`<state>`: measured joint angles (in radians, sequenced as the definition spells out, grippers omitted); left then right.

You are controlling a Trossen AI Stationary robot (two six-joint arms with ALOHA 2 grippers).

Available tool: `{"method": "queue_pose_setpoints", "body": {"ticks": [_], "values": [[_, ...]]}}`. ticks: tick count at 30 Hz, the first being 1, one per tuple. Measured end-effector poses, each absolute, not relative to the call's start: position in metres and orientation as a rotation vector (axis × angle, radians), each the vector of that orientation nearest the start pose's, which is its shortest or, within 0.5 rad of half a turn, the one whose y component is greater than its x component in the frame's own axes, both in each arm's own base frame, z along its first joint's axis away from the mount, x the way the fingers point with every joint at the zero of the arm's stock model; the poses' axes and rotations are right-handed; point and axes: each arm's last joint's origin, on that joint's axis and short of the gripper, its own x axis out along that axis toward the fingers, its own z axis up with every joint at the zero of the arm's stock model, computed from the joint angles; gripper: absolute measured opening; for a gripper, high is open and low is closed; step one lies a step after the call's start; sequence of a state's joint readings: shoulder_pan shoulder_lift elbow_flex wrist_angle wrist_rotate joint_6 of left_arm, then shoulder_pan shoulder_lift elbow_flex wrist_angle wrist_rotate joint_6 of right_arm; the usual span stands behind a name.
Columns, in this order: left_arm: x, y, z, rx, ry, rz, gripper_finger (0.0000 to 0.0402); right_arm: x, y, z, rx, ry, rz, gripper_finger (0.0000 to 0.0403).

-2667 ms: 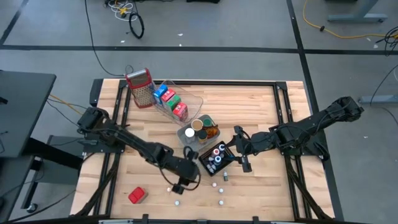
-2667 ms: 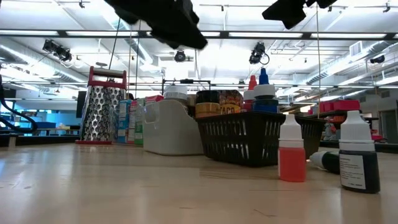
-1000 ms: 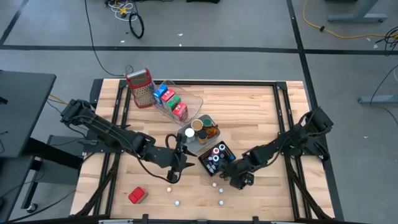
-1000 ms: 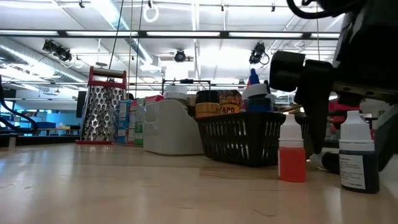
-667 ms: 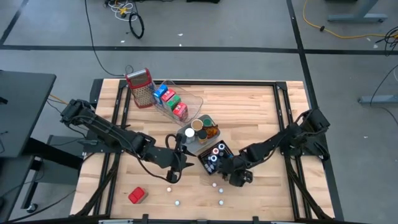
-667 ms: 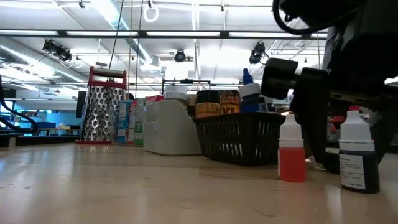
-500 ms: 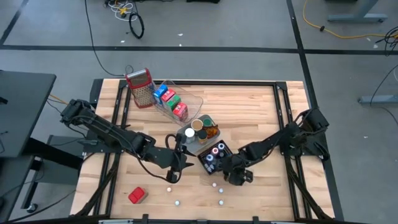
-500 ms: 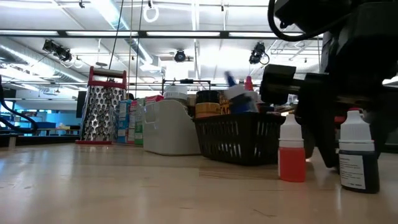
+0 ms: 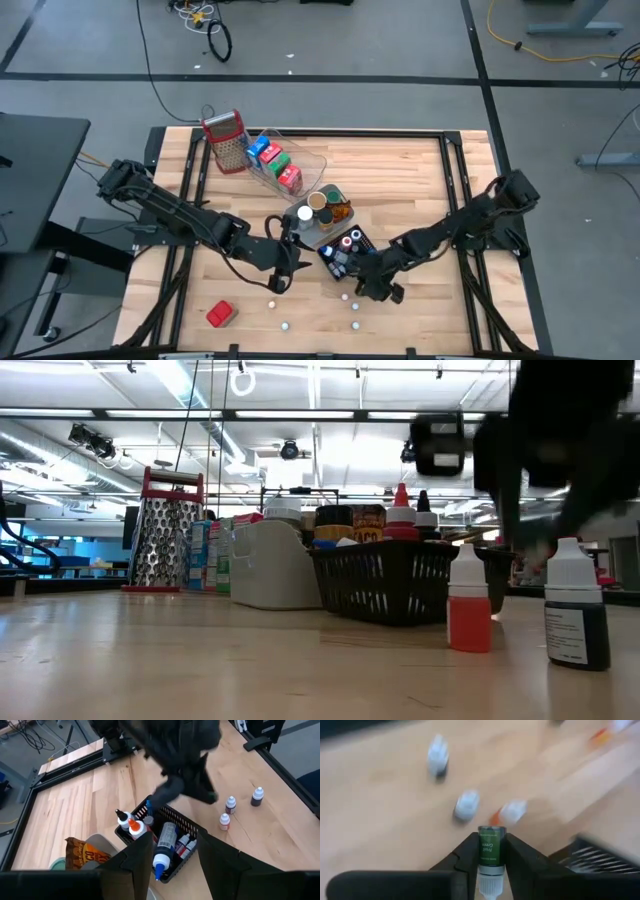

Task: Pick & Place Kitchen Items
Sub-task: Put the green small food coloring bottle into the black bin, then adjust the food coloring bottles on the black bin

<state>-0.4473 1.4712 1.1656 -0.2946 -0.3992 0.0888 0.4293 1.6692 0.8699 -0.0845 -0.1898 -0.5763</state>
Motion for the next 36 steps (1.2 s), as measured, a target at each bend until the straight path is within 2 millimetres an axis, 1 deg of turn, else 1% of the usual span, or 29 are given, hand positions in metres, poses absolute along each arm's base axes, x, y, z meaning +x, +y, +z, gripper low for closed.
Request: {"method": "queue_pose_setpoints", "body": {"ticks": [3,6,8,10,12,13,16,19,22,27,36], "values": [[0.296,-0.13,0.296,0.328,0.546,-0.07,0.016,0.288,0.14,0.184,-0.602,0.649,0.728,0.0084],[0.296,-0.13,0.296,0.327,0.545,-0.069,0.016,0.285,0.134,0.209,-0.648,0.587,0.569,0.0083],[0.297,-0.13,0.297,0.325,0.542,-0.069,0.016,0.282,0.126,0.218,-0.682,0.602,0.446,0.0083],[0.297,-0.13,0.297,0.324,0.54,-0.069,0.016,0.28,0.114,0.221,-0.675,0.656,0.332,0.0083],[0.297,-0.13,0.297,0.32,0.534,-0.069,0.016,0.279,0.104,0.219,-0.608,0.72,0.279,0.0083],[0.297,-0.13,0.297,0.314,0.533,-0.068,0.016,0.279,0.1,0.217,-0.561,0.75,0.287,0.0083],[0.297,-0.13,0.298,0.304,0.531,-0.065,0.016,0.279,0.097,0.207,-0.464,0.819,0.39,0.0083],[0.297,-0.13,0.297,0.302,0.531,-0.064,0.016,0.278,0.097,0.199,-0.484,0.876,0.41,0.0082],[0.297,-0.13,0.297,0.297,0.533,-0.063,0.016,0.278,0.094,0.192,-0.531,0.928,0.364,0.0082],[0.296,-0.13,0.294,0.298,0.542,-0.063,0.016,0.284,0.089,0.181,-0.513,0.979,0.324,0.0091],[0.296,-0.13,0.294,0.282,0.544,-0.058,0.016,0.284,0.093,0.183,-0.517,0.951,0.358,0.0121]]}}
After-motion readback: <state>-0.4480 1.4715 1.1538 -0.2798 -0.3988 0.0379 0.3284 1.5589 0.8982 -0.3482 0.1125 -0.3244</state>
